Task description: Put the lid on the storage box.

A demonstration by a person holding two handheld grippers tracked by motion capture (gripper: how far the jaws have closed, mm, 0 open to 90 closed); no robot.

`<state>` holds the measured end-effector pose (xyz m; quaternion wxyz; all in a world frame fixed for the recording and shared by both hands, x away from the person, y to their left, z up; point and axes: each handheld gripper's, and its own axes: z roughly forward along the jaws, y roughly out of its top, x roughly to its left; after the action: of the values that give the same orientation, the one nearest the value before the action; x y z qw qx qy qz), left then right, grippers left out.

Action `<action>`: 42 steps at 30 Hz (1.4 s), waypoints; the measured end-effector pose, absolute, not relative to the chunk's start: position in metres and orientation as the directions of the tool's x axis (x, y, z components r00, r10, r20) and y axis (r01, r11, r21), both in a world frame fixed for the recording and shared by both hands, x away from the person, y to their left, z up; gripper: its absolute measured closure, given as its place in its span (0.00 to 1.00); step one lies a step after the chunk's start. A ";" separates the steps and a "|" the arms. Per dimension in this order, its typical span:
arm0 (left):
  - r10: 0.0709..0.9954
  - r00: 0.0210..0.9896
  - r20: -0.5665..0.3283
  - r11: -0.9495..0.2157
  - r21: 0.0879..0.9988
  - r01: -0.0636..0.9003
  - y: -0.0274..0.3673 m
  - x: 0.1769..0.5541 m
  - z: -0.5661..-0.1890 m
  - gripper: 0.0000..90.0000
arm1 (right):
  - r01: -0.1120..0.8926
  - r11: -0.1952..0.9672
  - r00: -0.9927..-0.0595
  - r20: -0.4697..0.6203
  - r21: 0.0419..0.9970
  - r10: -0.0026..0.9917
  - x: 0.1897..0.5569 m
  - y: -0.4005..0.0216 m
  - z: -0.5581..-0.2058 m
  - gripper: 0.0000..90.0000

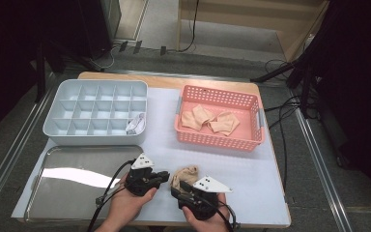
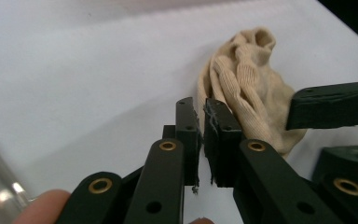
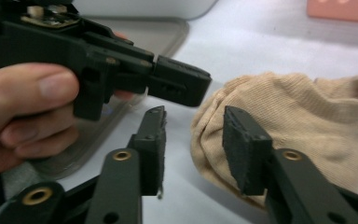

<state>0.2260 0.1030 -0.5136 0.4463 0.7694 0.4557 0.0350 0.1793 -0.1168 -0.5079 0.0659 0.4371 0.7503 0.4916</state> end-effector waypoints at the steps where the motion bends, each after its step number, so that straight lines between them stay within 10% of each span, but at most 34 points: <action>1: 0.729 0.581 -0.362 -0.180 0.718 0.673 0.105 0.226 -0.512 0.93 | 0.591 0.129 -0.607 0.334 0.796 0.722 0.178 -0.120 -0.507 0.66; 7: 0.711 0.598 -0.370 -0.182 0.725 0.665 0.106 0.222 -0.508 0.94 | 0.599 0.058 -0.503 0.319 0.799 0.803 0.177 -0.140 -0.508 0.89; 19: 0.683 0.644 -0.345 -0.218 0.745 0.630 0.097 0.216 -0.505 1.00 | 0.615 0.139 -0.503 0.251 0.776 0.827 0.190 -0.109 -0.529 0.94; 42: 0.700 0.658 -0.277 -0.298 0.724 0.622 0.080 0.216 -0.518 1.00 | 0.690 -0.046 -0.352 0.390 0.722 0.851 0.196 -0.155 -0.530 0.65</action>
<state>0.2165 0.0802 -0.5183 0.4265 0.8044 0.4110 0.0458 0.1962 -0.1554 -0.5303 0.0885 0.5622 0.6850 0.4547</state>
